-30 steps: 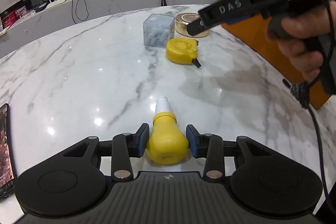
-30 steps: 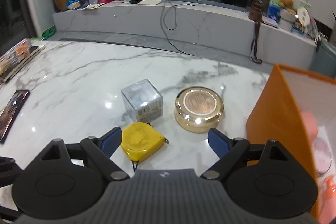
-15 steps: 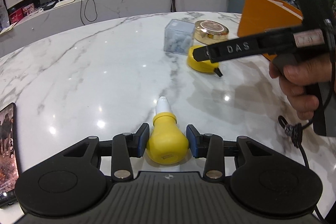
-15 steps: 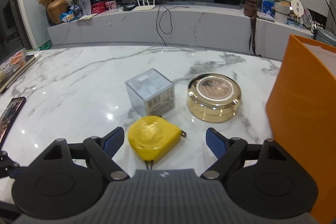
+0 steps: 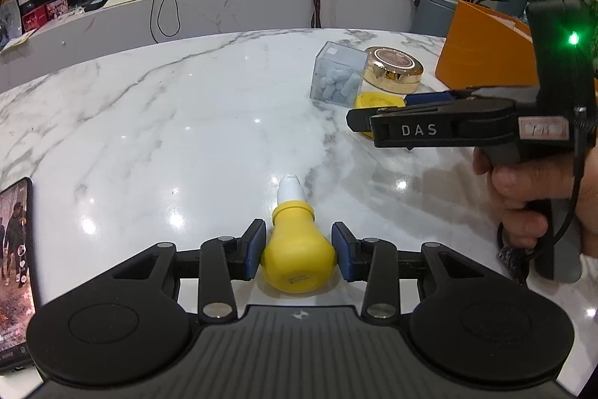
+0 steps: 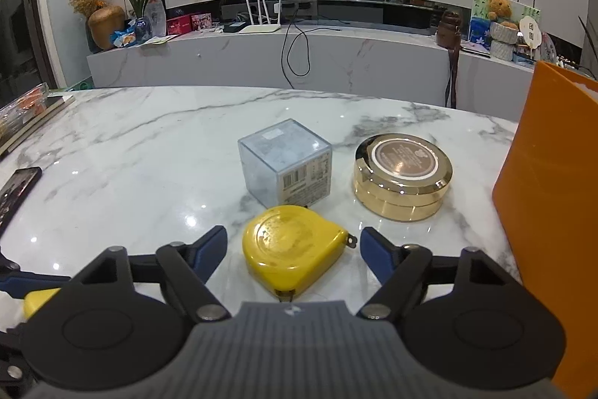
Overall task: Organize rigid objects
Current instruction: 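Grasp the yellow bulb-shaped bottle with the left tool while the right tool grasps the yellow tape measure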
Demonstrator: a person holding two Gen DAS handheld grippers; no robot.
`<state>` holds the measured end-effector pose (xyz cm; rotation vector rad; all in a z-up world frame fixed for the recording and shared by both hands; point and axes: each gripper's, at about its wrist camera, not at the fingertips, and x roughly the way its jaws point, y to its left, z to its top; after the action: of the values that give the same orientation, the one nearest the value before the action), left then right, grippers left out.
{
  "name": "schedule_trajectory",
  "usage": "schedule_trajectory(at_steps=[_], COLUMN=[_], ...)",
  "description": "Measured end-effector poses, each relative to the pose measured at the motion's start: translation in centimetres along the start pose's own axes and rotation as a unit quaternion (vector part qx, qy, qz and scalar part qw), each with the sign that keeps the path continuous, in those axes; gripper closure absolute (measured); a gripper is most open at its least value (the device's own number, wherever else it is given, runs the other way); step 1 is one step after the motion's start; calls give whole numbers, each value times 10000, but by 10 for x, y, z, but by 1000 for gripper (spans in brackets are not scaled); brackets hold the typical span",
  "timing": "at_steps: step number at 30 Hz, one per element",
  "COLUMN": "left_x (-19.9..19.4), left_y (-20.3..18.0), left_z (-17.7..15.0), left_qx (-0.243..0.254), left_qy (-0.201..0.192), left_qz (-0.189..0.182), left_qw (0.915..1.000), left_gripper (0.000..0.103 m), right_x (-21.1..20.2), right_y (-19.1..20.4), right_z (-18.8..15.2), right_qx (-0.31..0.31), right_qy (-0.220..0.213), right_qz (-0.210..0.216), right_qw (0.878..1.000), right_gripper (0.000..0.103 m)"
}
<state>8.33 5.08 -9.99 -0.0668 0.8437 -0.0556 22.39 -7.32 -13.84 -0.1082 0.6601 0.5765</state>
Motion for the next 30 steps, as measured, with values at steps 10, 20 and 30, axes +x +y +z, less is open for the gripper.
schedule_trajectory(at_steps=[10, 20, 30], left_x=[-1, -2, -4], left_y=[2, 1, 4], left_z=[-1, -1, -1], left_qx=[-10, 12, -139], left_qy=[-32, -51, -104], left_qz=[0, 24, 30], left_qw=[10000, 10000, 9998], left_gripper=[57, 57, 59], right_x=[5, 4, -7], right_y=[1, 3, 14], right_z=[-5, -5, -2], right_qx=[-22, -83, -428], right_qy=[-72, -71, -198], right_qz=[-102, -151, -92], right_qw=[9999, 9998, 9988], right_gripper=[34, 36, 36])
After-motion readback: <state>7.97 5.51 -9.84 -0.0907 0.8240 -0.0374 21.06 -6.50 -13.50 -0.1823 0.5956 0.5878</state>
